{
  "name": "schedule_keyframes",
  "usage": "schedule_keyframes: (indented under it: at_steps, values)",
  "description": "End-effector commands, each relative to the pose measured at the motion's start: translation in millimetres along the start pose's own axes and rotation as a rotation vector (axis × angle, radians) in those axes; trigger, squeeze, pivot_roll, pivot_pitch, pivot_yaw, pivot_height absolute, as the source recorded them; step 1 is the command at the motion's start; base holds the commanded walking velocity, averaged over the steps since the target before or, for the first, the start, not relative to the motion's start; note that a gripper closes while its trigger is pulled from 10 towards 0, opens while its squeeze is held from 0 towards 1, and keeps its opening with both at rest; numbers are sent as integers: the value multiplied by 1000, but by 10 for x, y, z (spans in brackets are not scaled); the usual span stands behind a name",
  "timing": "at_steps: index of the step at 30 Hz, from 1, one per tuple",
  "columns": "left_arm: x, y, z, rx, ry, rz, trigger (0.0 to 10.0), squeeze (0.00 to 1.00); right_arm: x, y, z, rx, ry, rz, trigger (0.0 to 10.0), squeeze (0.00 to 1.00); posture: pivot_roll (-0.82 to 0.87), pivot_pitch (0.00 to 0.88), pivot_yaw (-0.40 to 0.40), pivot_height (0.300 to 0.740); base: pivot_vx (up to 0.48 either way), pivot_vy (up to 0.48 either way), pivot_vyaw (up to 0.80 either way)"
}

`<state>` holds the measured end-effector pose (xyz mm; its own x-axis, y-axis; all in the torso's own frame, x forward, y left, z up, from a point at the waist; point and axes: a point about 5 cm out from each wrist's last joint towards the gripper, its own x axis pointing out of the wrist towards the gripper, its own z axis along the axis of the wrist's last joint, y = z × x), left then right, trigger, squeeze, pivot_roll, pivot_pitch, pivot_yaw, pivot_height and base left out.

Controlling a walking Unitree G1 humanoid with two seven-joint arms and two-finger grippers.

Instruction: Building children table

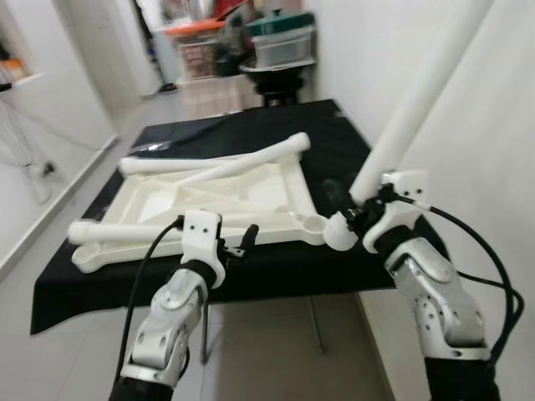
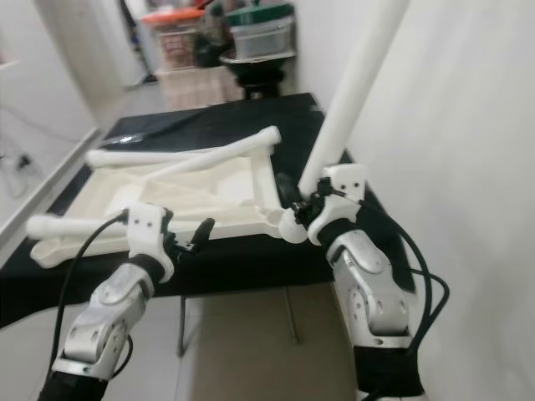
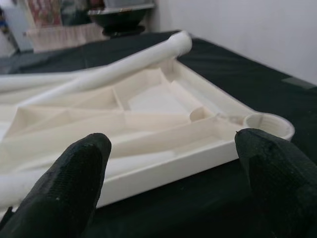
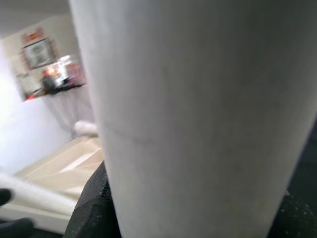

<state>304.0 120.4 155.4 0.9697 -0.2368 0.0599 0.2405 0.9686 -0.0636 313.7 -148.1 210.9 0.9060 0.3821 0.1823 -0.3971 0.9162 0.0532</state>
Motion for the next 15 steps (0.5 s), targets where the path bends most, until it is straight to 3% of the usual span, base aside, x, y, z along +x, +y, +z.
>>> schedule_keyframes:
  at_steps: [1, 5, 8, 15]
  values:
    - [-30, 71, -58, -13, 27, 15, 10000, 0, 6, 98, 5, -15, -12, 44, 10000, 0, -117, 0, 52, 740, 0, 0, 0]
    - [-59, 64, -42, -33, 13, 2, 10000, 0, -12, 136, -17, -24, 0, 68, 10000, 0, -116, 0, 48, 740, 0, 0, 0]
    - [-83, 55, -29, -34, 1, -10, 10000, 0, -23, 150, -34, -32, 9, 80, 10000, 0, -116, 0, 46, 740, 300, 0, -700]
    - [-99, 47, -26, -36, 0, -17, 10000, 0, -29, 186, -51, -79, 15, 100, 10000, 0, -117, 0, 45, 740, 326, 0, 0]
